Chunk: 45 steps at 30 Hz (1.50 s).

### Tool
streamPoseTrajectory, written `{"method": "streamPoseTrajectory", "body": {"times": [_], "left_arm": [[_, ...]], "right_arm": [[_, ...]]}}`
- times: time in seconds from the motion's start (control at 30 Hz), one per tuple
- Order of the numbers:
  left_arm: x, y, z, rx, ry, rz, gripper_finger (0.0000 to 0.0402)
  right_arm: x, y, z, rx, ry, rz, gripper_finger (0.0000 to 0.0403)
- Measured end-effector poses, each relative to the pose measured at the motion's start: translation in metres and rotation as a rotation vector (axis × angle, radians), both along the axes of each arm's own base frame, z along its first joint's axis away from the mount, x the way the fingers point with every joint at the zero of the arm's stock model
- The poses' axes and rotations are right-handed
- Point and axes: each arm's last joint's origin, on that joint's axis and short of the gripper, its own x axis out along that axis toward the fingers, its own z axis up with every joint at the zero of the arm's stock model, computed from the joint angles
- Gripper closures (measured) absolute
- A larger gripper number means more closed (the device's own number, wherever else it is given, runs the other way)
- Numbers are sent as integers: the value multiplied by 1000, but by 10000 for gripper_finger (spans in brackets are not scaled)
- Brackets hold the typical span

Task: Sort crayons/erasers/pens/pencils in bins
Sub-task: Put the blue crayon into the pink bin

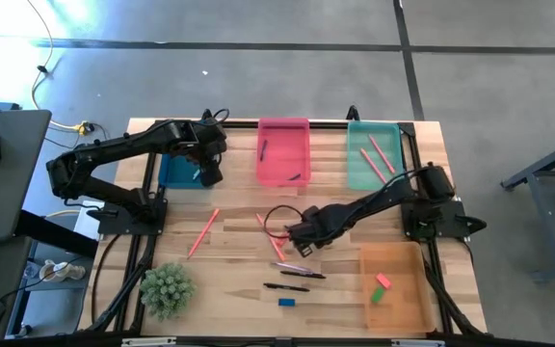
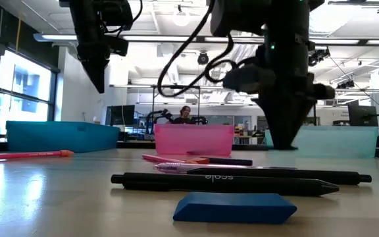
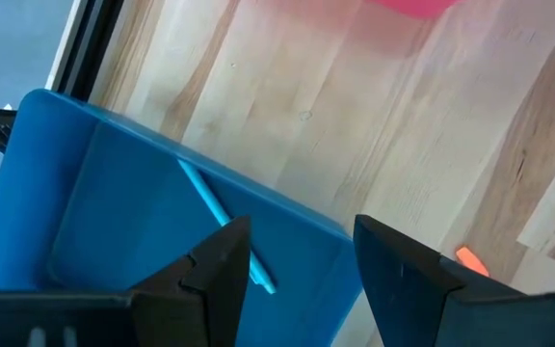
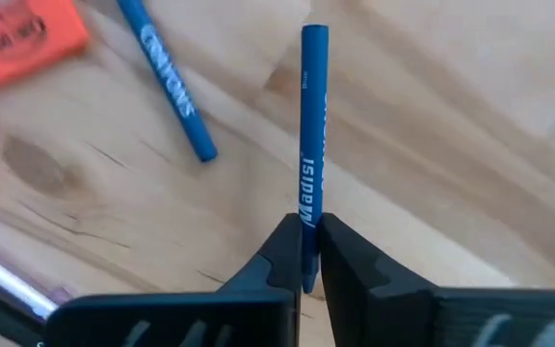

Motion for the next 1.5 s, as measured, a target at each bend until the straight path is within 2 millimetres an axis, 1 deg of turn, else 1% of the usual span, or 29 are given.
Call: {"method": "streamPoseTrajectory", "body": {"times": [0.2, 0.43, 0.6, 0.87, 1.03, 1.13, 1.2, 1.3, 1.4, 1.5], "left_arm": [[0, 0, 0, -14, -10, -5, 229], [0, -1, 0, -20, -15, 0, 229], [1, -1, 0, -26, -23, 25, 229], [1, -1, 0, -55, -55, 91, 229], [2, -2, 0, -90, -87, 150, 229], [3, -5, 0, -104, -103, 192, 229], [5, -7, 0, -111, -112, 215, 229], [8, -12, 0, -121, -124, 238, 229], [12, -19, 0, -132, -134, 252, 229], [17, -27, 0, -146, -146, 269, 229]], "right_arm": [[-3, -13, 28, -46, -103, -24, 391], [-7, -44, 61, -122, -220, -36, 391], [-6, -73, 78, -177, -310, -13, 391], [10, -130, 93, -305, -493, 82, 391], [16, -164, 102, -420, -592, 135, 391], [19, -183, 100, -474, -614, 141, 391], [22, -193, 93, -482, -607, 140, 391], [24, -206, 77, -437, -577, 138, 391], [24, -215, 57, -369, -510, 139, 391], [25, -219, 47, -335, -485, 141, 391]]}}
